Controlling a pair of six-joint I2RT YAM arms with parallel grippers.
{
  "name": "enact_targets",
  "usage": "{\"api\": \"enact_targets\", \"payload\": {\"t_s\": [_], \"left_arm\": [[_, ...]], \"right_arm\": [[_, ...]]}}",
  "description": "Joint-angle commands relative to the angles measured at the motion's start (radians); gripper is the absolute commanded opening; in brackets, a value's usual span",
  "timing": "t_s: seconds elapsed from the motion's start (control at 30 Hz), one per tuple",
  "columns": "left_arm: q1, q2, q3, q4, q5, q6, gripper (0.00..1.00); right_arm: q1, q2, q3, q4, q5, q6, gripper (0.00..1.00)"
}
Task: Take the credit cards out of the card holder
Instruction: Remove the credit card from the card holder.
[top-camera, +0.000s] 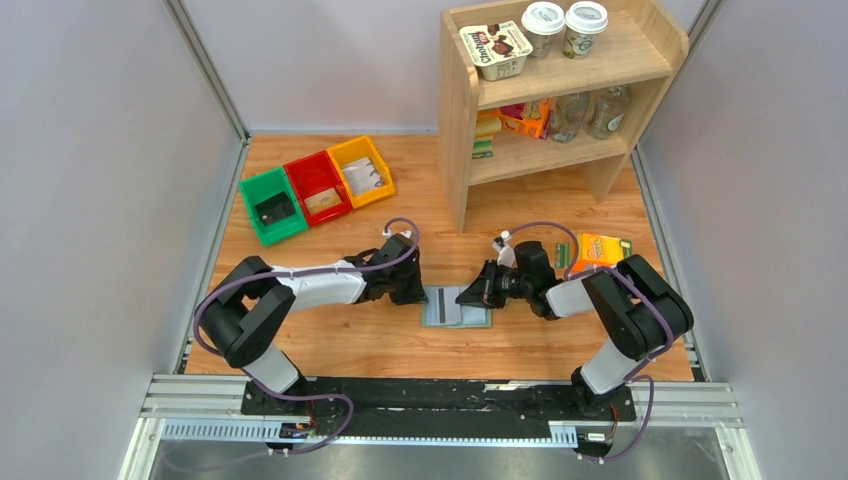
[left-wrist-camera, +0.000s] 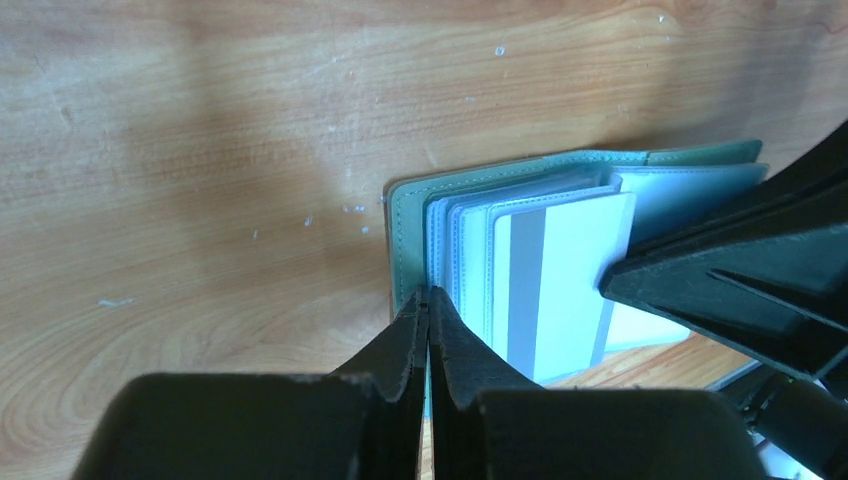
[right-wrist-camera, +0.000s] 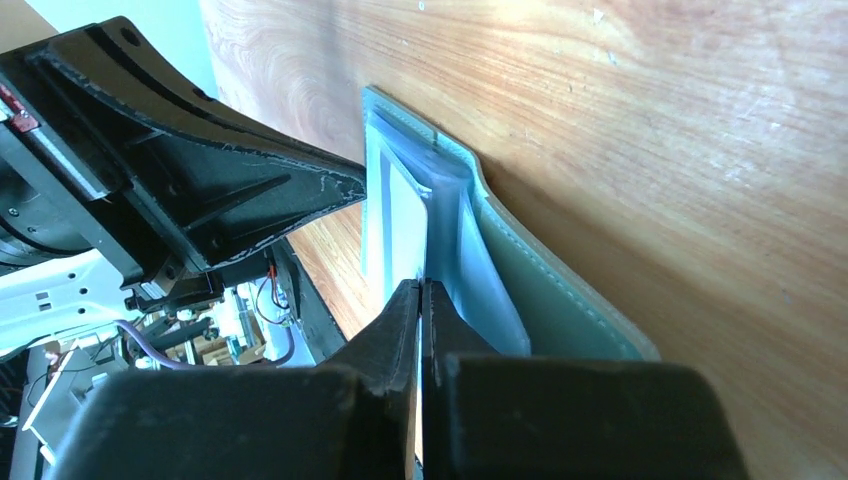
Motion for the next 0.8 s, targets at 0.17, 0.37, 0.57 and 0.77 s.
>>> {"api": "enact_targets", "payload": {"t_s": [0.17,0.37,0.57,0.77], "left_arm": [[-0.009,-0.153,-0.018,0.047,0.04,0.026,0.22],[-0.012,-0.131,0.008,0.109,0.122,0.006,0.23],[-0.013,-0.043,0.01,0.156,0.154,-0.003,0.15],[-0.013,0.015,-0.001,0.13,0.146,-0.012,0.02]], "right_arm": [[-0.005,0.045,-0.006,0.056,-0.021,-0.021,0.0],[-0.004,0.047,-0.006,0.053,-0.015,-0.023,0.0],[-0.002,0.048,-0.003,0.05,-0.015,-0.023,0.0],[-0.004,0.045,-0.005,0.047,-0.015,-0.023,0.09]]}}
